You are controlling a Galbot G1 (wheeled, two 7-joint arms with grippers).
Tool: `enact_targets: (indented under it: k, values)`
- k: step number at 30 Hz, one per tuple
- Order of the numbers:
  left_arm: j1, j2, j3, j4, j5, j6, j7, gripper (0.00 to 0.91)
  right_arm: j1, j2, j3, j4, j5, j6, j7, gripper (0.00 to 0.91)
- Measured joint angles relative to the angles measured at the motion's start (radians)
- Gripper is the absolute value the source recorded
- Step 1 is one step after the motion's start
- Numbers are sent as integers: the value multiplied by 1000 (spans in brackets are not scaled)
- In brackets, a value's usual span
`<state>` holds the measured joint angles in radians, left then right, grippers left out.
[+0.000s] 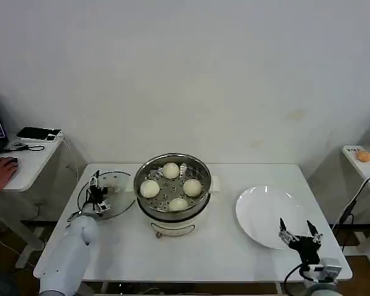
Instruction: Take steamed baozi put them in steamer then cover it.
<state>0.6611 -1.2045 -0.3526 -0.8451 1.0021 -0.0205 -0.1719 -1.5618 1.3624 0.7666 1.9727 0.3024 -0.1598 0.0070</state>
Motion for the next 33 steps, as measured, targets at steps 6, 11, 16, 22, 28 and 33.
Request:
enact_targets:
  k: [6,11,16,22,28,33]
  values:
    - [-10,-7,2,25,1,-8,-6,0,0,1,0,-5,-3,4,-1,907]
    - [-12,-10,3,34,1,-12,-6,0,-4,0,0,-11,-4,9,-2,907]
    - [-11,-11,3,39,-3,-16,-6,0,-4,0,1,-16,-4,12,-3,907]
    - [-6,-10,0,32,-5,-18,-9,0,-3,0,1,-23,-4,17,-3,907]
    - [7,-8,-6,16,-10,-20,-12,0,-1,1,-1,-28,-5,21,-3,907]
    - [19,-3,-15,-5,-9,-16,-11,0,-1,1,-1,-28,-5,24,-3,907]
